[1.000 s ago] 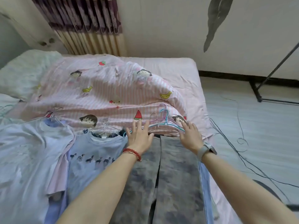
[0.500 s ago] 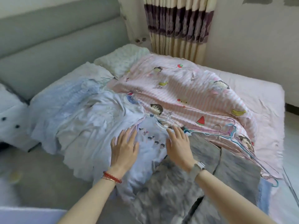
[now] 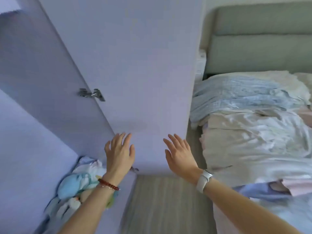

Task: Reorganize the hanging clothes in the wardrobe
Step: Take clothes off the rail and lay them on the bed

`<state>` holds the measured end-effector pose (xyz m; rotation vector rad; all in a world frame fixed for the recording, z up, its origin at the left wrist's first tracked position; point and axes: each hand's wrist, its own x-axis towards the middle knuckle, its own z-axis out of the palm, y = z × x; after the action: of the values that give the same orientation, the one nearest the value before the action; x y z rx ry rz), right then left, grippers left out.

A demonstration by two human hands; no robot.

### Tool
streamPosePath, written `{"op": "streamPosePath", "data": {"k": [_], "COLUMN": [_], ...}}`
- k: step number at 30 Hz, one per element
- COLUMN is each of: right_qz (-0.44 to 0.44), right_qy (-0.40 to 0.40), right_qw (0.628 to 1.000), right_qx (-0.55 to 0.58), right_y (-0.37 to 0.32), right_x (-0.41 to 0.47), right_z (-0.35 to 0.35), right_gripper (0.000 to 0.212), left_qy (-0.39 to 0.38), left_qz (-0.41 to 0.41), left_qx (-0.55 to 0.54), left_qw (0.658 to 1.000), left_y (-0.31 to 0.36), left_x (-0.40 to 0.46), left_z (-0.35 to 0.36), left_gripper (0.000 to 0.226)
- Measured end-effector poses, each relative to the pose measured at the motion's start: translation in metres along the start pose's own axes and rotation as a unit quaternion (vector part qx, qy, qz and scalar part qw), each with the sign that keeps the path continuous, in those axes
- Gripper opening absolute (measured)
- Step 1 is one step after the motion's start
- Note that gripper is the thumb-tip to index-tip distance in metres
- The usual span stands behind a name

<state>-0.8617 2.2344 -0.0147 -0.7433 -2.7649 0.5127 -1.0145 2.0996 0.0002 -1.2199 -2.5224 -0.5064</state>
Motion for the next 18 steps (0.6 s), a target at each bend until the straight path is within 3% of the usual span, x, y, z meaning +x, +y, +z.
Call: {"op": "streamPosePath", "data": {"k": [5, 10, 15, 18], "right_qz": [-0.161, -0.329, -0.465, -0.51], "right_qy": [-0.068, -0.122, -0.1, -0.134], "right_qw": [0.984, 0.933, 0.868, 0.834], "right_qx": [0.028, 0.075, 0.143, 0.163], "right_y": [-0.089, -0.184, -0.281, -0.332], "right_x": [0.061, 0.093, 0.094, 0.085], "right_z": [0.047, 0.082, 0.093, 0.097], "right_gripper": [0.045, 0.043, 0.034, 0.037], "left_qy": [0.036, 0.111, 0.207, 0.235], "left_qz": [-0.227, -0.349, -0.46, -0.554], "left_qx": [0.056, 0.147, 0.264, 0.265], "left_qw": [0.972, 0.919, 0.822, 0.753], "left_y": [-0.1, -0.139, -0.168, -0.191], "left_x": [-0.049, -0.101, -0.148, -0.177], "left_z": [-0.046, -0.113, -0.201, -0.245], "left_gripper": [0.032, 0.036, 0.034, 0.042]}}
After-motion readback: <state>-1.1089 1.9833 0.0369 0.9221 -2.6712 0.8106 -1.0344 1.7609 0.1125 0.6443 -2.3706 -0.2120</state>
